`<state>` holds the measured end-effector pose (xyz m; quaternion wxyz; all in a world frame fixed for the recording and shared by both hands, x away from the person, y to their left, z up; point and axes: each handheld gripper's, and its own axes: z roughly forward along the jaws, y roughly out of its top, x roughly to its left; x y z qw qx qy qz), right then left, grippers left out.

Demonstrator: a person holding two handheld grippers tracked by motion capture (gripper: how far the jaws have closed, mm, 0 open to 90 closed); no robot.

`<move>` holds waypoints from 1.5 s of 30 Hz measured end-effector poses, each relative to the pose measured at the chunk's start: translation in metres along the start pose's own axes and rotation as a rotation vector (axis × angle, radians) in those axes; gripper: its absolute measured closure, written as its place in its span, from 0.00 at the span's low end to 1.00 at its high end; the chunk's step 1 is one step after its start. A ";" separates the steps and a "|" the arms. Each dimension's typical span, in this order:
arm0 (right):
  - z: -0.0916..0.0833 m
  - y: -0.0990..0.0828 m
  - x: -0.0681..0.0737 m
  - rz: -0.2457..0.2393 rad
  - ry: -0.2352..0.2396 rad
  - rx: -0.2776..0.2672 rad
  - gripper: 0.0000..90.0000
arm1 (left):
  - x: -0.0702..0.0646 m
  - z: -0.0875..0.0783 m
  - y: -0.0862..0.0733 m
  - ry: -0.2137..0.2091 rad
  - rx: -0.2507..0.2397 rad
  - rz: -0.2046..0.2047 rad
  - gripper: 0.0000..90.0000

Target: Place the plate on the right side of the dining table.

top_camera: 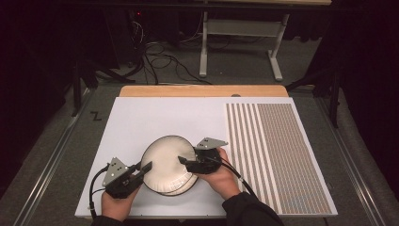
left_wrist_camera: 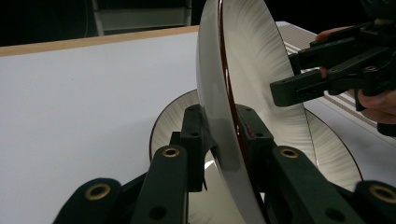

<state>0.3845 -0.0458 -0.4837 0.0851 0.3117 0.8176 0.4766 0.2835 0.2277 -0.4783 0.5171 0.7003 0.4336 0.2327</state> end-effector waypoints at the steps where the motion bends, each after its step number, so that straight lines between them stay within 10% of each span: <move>1: 0.000 0.000 0.000 0.000 0.000 0.000 0.51 | 0.000 0.000 0.000 0.000 0.000 0.000 0.84; 20: -0.019 0.004 -0.004 0.039 0.043 -0.040 0.82 | -0.001 -0.009 0.007 0.016 -0.001 -0.048 0.90; 45: -0.064 0.008 0.007 -0.031 -0.024 -0.155 0.89 | -0.013 -0.007 0.020 -0.020 -0.051 -0.025 0.87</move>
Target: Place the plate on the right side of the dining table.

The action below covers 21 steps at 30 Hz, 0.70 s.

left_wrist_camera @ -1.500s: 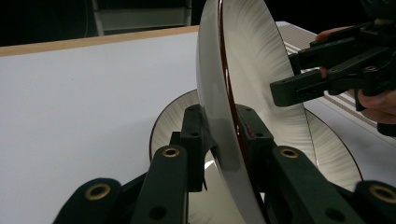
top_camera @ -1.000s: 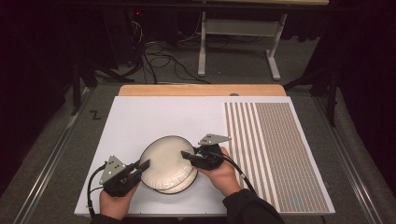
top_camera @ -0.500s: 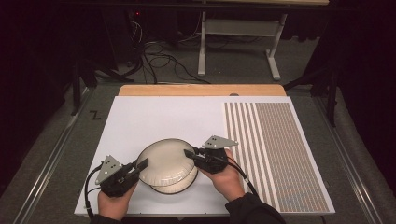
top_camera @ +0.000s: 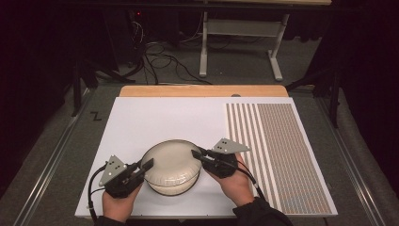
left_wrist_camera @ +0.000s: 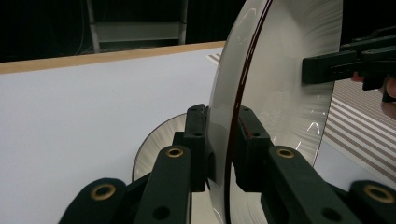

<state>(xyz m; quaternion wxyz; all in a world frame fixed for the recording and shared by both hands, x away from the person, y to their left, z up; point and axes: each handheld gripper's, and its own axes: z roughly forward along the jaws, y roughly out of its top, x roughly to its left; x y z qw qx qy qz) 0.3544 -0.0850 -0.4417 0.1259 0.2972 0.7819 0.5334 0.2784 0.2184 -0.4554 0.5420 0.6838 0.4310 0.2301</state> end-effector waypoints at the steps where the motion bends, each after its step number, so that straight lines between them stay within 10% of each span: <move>1: -0.004 0.001 0.000 -0.009 -0.004 -0.008 0.90 | -0.002 0.001 0.002 -0.005 -0.006 -0.004 0.87; 21: -0.036 -0.003 -0.010 -0.025 -0.080 -0.063 0.91 | -0.022 0.026 0.015 -0.053 -0.013 0.019 0.86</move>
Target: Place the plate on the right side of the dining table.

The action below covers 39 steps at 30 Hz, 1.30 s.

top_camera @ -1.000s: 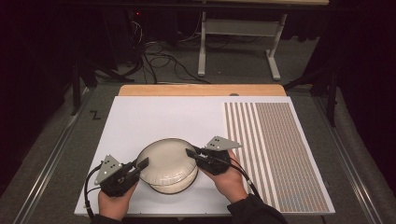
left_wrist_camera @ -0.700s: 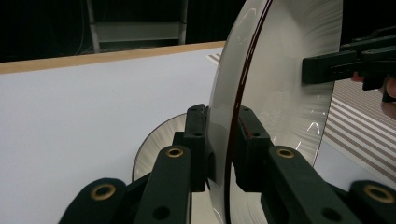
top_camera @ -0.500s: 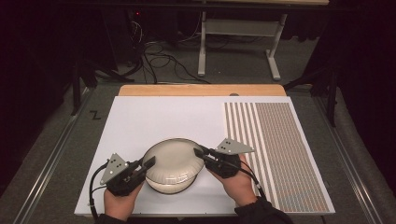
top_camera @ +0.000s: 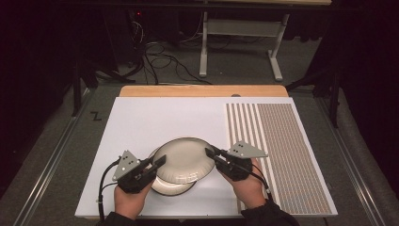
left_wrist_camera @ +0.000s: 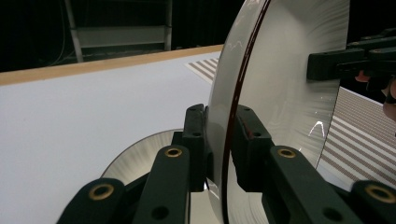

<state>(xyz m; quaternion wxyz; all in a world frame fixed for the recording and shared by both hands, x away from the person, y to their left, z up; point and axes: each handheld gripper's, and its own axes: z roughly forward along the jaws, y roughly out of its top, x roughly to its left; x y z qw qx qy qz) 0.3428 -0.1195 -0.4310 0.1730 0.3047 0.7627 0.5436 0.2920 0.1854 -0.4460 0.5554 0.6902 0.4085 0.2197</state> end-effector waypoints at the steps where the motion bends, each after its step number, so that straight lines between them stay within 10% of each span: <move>1: -0.003 0.001 -0.002 -0.001 -0.004 -0.006 0.91 | -0.002 0.003 0.002 -0.003 0.002 0.003 0.86; 39: -0.089 -0.014 -0.089 0.070 -0.191 -0.034 0.88 | -0.073 0.111 0.032 -0.103 0.030 0.046 0.86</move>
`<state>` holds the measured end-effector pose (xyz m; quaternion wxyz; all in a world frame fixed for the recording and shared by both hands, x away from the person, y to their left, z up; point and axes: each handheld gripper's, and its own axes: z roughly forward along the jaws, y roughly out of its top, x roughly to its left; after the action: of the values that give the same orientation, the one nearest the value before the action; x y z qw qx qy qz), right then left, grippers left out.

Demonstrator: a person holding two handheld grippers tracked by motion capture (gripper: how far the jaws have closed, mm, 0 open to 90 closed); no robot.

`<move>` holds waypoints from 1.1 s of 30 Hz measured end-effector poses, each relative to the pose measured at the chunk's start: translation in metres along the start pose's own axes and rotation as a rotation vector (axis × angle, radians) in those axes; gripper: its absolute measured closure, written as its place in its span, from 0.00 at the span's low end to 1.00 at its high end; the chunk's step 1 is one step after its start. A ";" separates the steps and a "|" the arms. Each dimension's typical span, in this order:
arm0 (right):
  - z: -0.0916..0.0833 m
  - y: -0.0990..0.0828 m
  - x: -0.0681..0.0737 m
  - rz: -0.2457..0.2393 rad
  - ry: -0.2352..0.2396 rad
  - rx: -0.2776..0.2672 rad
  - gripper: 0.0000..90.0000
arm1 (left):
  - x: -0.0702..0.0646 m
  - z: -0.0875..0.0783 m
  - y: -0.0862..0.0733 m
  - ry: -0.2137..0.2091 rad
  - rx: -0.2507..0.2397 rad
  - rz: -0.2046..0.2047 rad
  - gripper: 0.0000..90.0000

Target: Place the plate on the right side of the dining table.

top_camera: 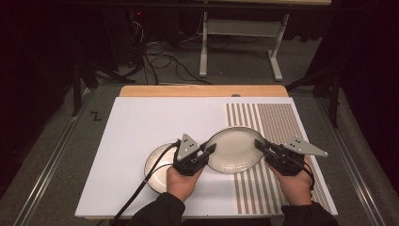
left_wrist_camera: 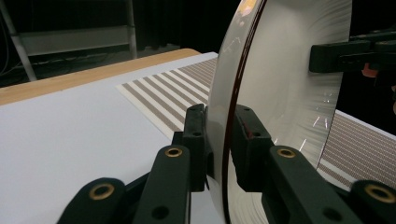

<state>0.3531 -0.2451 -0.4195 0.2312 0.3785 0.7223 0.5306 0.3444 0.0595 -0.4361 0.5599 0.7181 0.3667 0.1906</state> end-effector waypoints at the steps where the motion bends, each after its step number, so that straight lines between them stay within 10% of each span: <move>1: 0.000 0.000 0.000 0.000 0.000 0.000 0.88 | -0.001 0.003 0.000 -0.004 0.001 0.001 0.86; 33: -0.044 -0.035 -0.070 0.059 -0.154 0.015 0.87 | -0.046 0.094 0.003 -0.079 0.053 0.043 0.86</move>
<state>0.3524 -0.3316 -0.4422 0.2677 0.4410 0.6950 0.5008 0.3791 -0.0378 -0.4552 0.5505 0.7474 0.3336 0.1644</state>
